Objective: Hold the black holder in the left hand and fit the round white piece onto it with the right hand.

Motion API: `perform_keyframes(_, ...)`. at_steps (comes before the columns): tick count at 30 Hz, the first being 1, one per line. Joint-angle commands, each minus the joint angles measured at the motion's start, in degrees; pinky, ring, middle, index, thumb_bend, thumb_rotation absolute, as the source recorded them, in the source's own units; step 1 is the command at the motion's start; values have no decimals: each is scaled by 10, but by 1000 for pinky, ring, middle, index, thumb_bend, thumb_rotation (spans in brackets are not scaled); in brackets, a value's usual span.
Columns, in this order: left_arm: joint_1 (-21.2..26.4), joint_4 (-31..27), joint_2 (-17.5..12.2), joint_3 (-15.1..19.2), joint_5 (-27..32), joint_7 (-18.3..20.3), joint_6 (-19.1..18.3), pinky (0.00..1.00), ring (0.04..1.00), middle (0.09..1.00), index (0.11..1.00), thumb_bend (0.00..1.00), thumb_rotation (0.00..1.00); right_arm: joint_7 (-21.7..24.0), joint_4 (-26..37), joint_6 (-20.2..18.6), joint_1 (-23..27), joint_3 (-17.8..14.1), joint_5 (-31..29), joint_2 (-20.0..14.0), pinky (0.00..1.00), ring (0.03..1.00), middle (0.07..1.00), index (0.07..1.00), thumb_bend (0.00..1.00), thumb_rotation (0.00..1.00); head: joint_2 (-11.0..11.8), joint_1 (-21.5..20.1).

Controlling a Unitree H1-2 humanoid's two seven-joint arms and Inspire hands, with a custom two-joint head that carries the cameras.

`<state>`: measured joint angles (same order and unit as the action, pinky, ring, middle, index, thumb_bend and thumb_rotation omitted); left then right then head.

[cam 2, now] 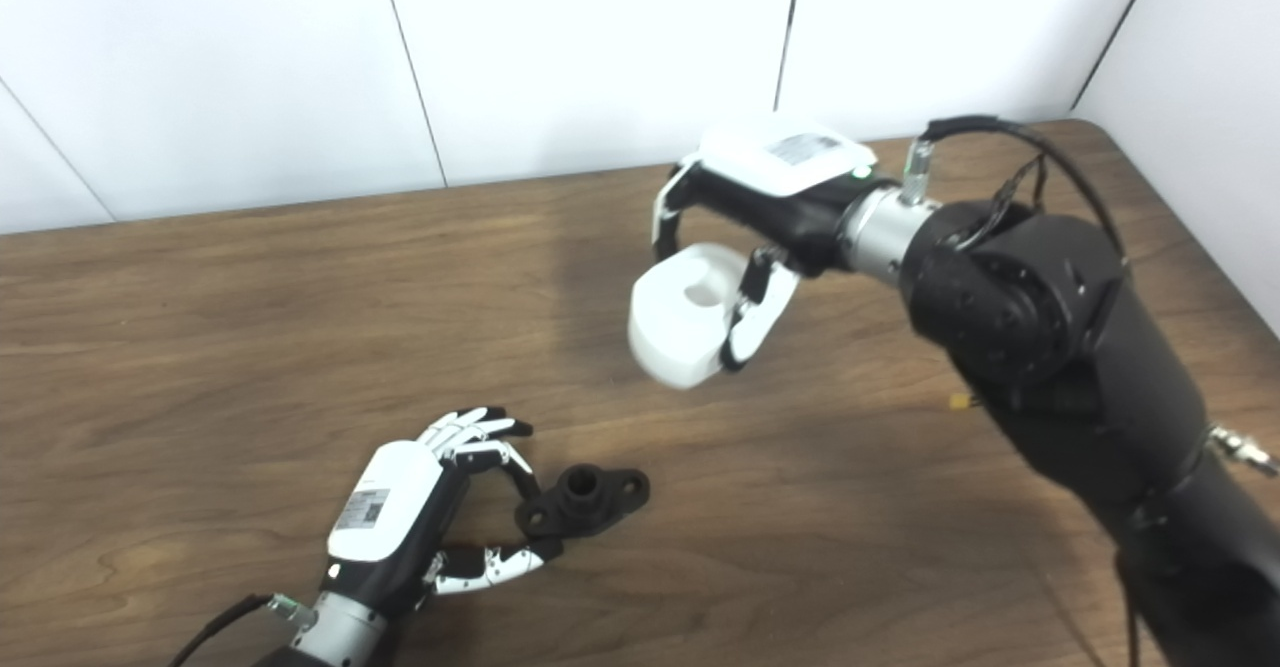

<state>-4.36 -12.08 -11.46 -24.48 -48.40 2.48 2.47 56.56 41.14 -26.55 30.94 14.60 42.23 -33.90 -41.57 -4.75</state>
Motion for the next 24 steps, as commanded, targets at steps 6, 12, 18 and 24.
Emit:
perform_keyframes(6, -5, 33, -1, -15, -12, 42, -29, 897, 885, 805, 488, 520, 50, 49, 58, 0, 13, 10, 40, 46, 982, 898, 751, 482, 526, 139, -2, 2)
perform_keyframes(12, -3, 32, 4, -22, -17, 45, -39, 895, 888, 805, 488, 520, 51, 68, 71, 10, 14, 25, 47, 69, 972, 894, 749, 481, 526, 140, -4, 12)
perform_keyframes(18, 1, 36, 8, -27, -26, 39, -43, 884, 881, 800, 488, 520, 51, 74, 73, 23, 17, 32, 42, 81, 960, 896, 748, 480, 526, 141, -10, 15)
perform_keyframes(24, 0, 34, 10, -27, -25, 40, -44, 886, 883, 802, 488, 520, 51, 83, 66, 30, 16, 43, 47, 94, 947, 901, 754, 481, 526, 141, -13, 11)
